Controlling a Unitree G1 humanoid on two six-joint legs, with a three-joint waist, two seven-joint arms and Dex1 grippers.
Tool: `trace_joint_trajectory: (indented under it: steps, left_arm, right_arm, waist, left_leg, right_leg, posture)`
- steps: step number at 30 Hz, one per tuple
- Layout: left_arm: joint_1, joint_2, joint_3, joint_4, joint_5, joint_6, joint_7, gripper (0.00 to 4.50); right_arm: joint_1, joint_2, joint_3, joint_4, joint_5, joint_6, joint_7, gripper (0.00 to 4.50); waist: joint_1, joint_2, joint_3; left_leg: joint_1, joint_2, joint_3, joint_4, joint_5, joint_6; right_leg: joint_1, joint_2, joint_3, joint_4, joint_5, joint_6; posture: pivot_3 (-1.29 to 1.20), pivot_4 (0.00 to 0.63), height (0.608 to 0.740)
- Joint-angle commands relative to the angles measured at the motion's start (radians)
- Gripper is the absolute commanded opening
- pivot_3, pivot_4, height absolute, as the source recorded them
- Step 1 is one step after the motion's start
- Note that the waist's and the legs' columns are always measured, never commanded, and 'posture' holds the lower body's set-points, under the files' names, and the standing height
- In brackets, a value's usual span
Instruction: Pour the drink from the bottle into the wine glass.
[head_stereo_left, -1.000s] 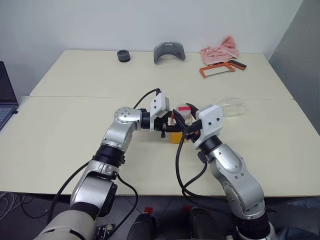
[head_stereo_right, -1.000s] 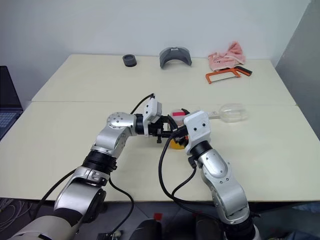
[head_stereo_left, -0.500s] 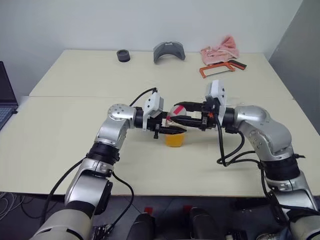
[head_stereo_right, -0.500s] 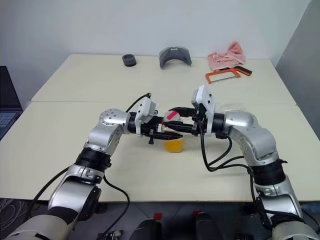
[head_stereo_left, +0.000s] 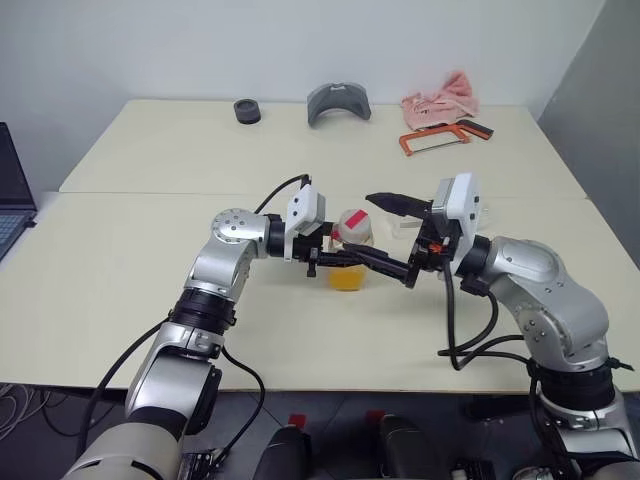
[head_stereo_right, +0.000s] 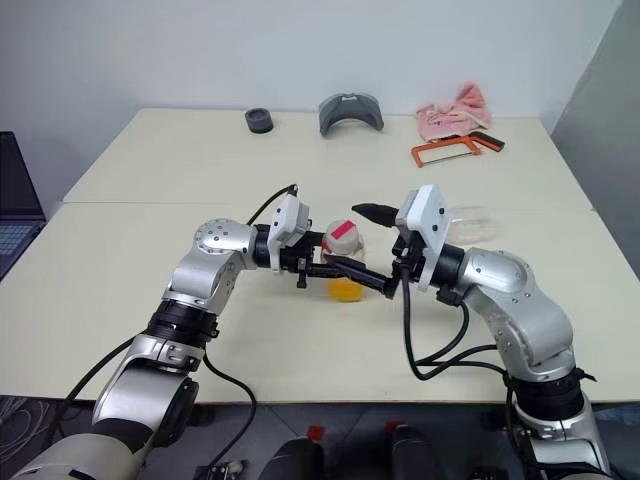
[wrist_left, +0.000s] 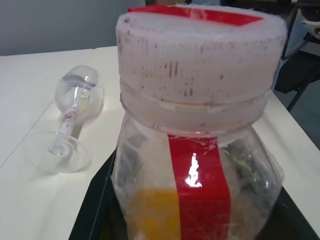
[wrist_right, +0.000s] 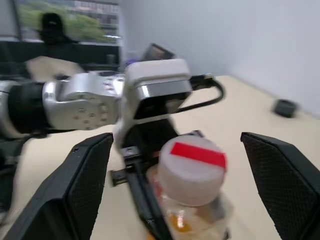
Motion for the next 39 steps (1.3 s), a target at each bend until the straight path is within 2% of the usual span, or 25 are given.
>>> trace_joint_trajectory:
  steps: [1, 7, 17, 27, 33, 39]
  left_arm:
    - [-0.008, 0.001, 0.022, -0.035, -0.02, -0.005, 0.008, 1.74]
    - [-0.013, -0.004, 0.019, -0.026, -0.02, -0.01, 0.007, 1.74]
    - [-0.005, -0.002, 0.019, -0.032, -0.019, -0.009, 0.007, 1.74]
    - [-0.007, 0.005, 0.02, -0.023, -0.017, -0.009, 0.001, 1.73]
    - [-0.011, 0.006, 0.024, -0.02, -0.017, -0.007, 0.002, 1.73]
    - [-0.014, 0.006, 0.025, -0.015, -0.018, -0.006, 0.003, 1.73]
  right_arm:
    - [0.0, 0.027, 0.059, -0.023, -0.093, -0.078, -0.067, 4.36]
    - [-0.004, 0.027, 0.052, 0.026, -0.147, -0.114, -0.092, 4.36]
    - [0.035, 0.0, -0.031, 0.04, -0.135, -0.099, -0.12, 4.36]
    - [0.086, -0.072, -0.109, -0.05, 0.013, -0.001, -0.067, 4.36]
    - [0.089, -0.122, -0.098, -0.108, 0.095, 0.063, -0.024, 4.36]
    - [0.049, -0.073, -0.041, -0.102, 0.067, 0.048, -0.07, 4.36]
  waist:
    - [0.0, 0.0, 0.0]
    - [0.003, 0.0, 0.0]
    - [0.003, 0.0, 0.0]
    - [0.003, 0.0, 0.0]
    - [0.003, 0.0, 0.0]
    - [0.002, 0.0, 0.0]
  left_leg:
    - [0.0, 0.0, 0.0, 0.0, 0.0, 0.0]
    - [0.0, 0.0, 0.0, 0.0, 0.0, 0.0]
    - [0.0, 0.0, 0.0, 0.0, 0.0, 0.0]
    - [0.0, 0.0, 0.0, 0.0, 0.0, 0.0]
    - [0.0, 0.0, 0.0, 0.0, 0.0, 0.0]
    - [0.0, 0.0, 0.0, 0.0, 0.0, 0.0]
  right_leg:
    - [0.0, 0.0, 0.0, 0.0, 0.0, 0.0]
    - [0.0, -0.001, 0.0, 0.0, 0.0, 0.0]
    - [0.0, -0.001, 0.0, 0.0, 0.0, 0.0]
    - [0.0, 0.0, 0.0, 0.0, 0.0, 0.0]
    - [0.0, -0.001, 0.0, 0.0, 0.0, 0.0]
    - [0.001, 0.0, 0.0, 0.0, 0.0, 0.0]
  posture:
    - [0.0, 0.15, 0.74]
    - [0.0, 0.15, 0.74]
    - [0.0, 0.15, 0.74]
    - [0.0, 0.15, 0.74]
    - [0.0, 0.15, 0.74]
    - [0.0, 0.15, 0.74]
